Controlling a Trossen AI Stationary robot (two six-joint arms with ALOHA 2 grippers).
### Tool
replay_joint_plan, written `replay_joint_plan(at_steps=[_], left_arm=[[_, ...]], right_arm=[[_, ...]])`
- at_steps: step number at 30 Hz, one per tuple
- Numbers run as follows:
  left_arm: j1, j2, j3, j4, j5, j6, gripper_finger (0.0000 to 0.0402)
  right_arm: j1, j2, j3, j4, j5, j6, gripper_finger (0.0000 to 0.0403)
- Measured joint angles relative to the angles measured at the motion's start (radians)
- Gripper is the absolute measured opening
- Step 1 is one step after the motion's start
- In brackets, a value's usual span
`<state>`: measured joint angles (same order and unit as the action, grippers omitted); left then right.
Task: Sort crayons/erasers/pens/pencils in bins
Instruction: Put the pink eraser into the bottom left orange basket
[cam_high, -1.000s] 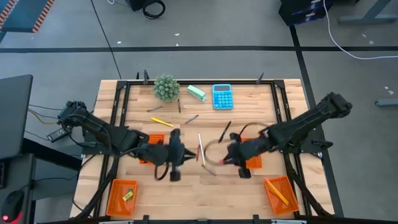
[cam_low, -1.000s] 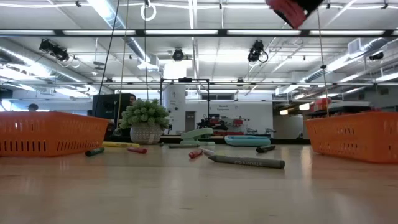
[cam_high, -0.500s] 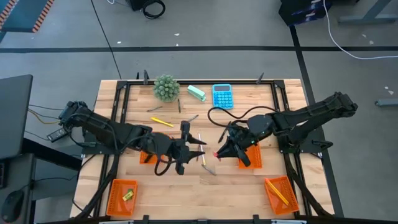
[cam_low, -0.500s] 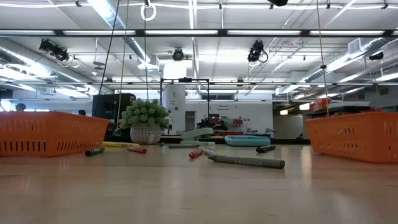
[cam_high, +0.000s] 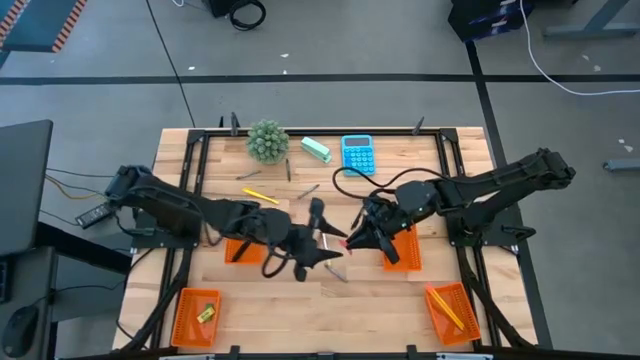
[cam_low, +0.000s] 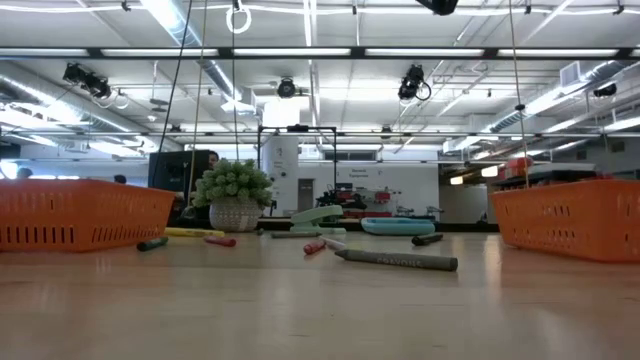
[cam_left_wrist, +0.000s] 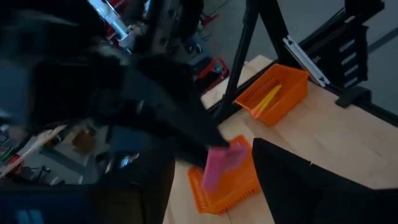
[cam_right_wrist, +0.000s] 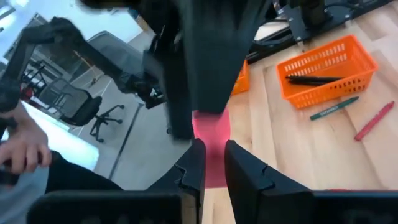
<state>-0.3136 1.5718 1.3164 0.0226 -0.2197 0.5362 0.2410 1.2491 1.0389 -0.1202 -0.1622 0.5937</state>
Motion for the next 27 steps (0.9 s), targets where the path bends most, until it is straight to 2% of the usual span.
replay_joint_plan(at_steps=[8,27], left_arm=[[0.004,0.089,0.068,0.010,-0.041,0.049,0.0200],[0.013,0.077,0.072,-0.034,-0.039,0.052,0.0188]], right_arm=[[-0.011,0.000,-0.001,-0.007,-0.049,0.007,0.0058],[-0.013,0.000,-0.001,-0.004,-0.072,0.024,0.0058]])
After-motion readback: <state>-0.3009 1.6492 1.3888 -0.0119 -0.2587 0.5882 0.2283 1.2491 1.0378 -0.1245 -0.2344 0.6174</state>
